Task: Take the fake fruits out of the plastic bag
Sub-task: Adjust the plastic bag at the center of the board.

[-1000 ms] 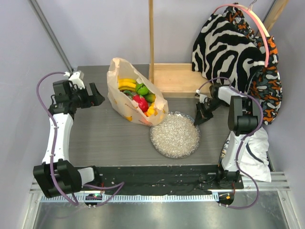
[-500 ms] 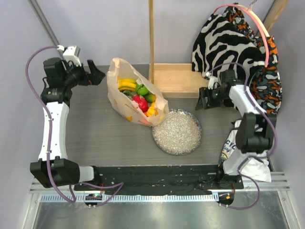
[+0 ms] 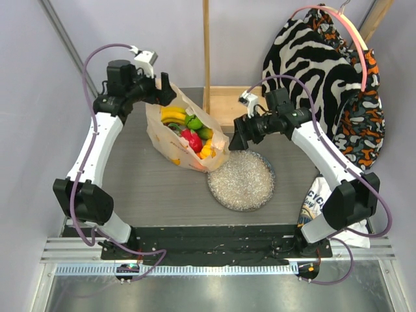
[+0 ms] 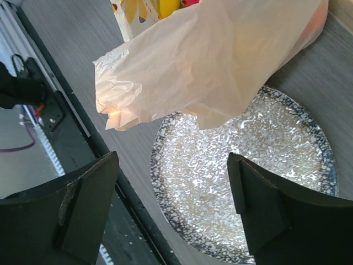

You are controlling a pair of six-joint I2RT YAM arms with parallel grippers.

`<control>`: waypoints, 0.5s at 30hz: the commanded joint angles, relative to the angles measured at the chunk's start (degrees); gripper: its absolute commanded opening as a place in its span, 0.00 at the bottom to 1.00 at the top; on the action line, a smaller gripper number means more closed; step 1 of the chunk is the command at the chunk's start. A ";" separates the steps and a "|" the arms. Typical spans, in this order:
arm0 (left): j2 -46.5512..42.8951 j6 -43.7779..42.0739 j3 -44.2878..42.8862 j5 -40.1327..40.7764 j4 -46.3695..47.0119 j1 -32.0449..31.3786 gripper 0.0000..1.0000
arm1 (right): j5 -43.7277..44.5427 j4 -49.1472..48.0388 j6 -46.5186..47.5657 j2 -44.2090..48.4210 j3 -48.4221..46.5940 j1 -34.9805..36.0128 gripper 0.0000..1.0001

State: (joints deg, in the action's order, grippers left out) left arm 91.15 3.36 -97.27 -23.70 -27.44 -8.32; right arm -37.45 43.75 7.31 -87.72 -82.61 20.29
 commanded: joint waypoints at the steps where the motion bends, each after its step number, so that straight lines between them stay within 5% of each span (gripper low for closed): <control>1: -2.29 -4.67 -1.43 6.47 -1.21 -2.40 0.86 | -5.95 -1.65 -5.90 0.54 -2.55 -0.52 0.88; 8: -3.53 -5.20 1.65 7.44 -1.39 -2.67 0.60 | -19.39 -0.95 -6.61 -5.95 -6.50 2.72 0.82; 15: -3.18 -5.03 1.30 7.36 -1.39 -2.67 0.47 | -10.49 1.43 -11.25 -13.08 -12.93 4.58 0.82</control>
State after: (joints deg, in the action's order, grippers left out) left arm 89.71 -0.95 -95.74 -16.93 -29.52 -11.14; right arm -52.07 44.69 1.04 -98.59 -91.55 24.25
